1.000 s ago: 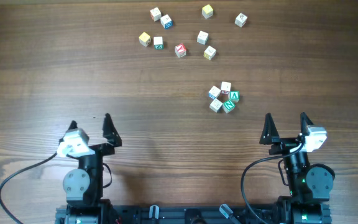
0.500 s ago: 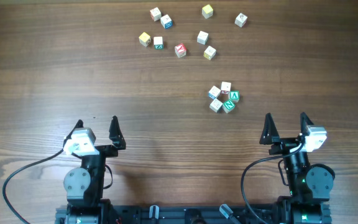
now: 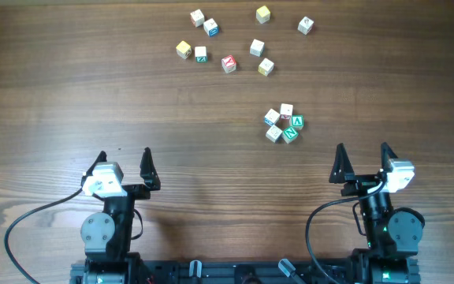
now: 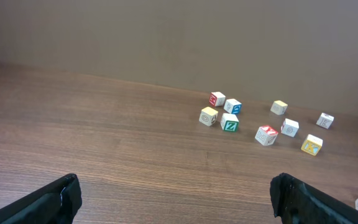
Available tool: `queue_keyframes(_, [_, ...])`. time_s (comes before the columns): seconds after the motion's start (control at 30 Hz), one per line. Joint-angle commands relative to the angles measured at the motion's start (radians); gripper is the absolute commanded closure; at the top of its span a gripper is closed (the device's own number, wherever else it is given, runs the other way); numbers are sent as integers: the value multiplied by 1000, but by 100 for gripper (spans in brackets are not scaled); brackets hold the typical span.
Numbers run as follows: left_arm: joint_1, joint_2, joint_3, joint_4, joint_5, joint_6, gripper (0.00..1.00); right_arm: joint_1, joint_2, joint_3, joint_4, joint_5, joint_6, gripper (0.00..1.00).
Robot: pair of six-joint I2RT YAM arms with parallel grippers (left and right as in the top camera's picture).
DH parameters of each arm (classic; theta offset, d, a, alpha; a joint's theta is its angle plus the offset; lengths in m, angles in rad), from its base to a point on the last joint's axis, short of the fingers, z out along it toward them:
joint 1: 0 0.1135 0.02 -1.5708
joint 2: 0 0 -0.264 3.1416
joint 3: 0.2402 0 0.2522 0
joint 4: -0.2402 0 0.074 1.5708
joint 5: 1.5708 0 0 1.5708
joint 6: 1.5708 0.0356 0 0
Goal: Form a circle
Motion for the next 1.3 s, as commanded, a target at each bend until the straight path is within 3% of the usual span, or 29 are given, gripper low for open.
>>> queue_keyframes(0.0, [8,-11,-6,-5,19,27,0,4,-12,-1,3,13,11,0])
queue_keyframes(1.27, [35,-11,-6,-1,19,23,0,4,-9,-1,1,29,-8,0])
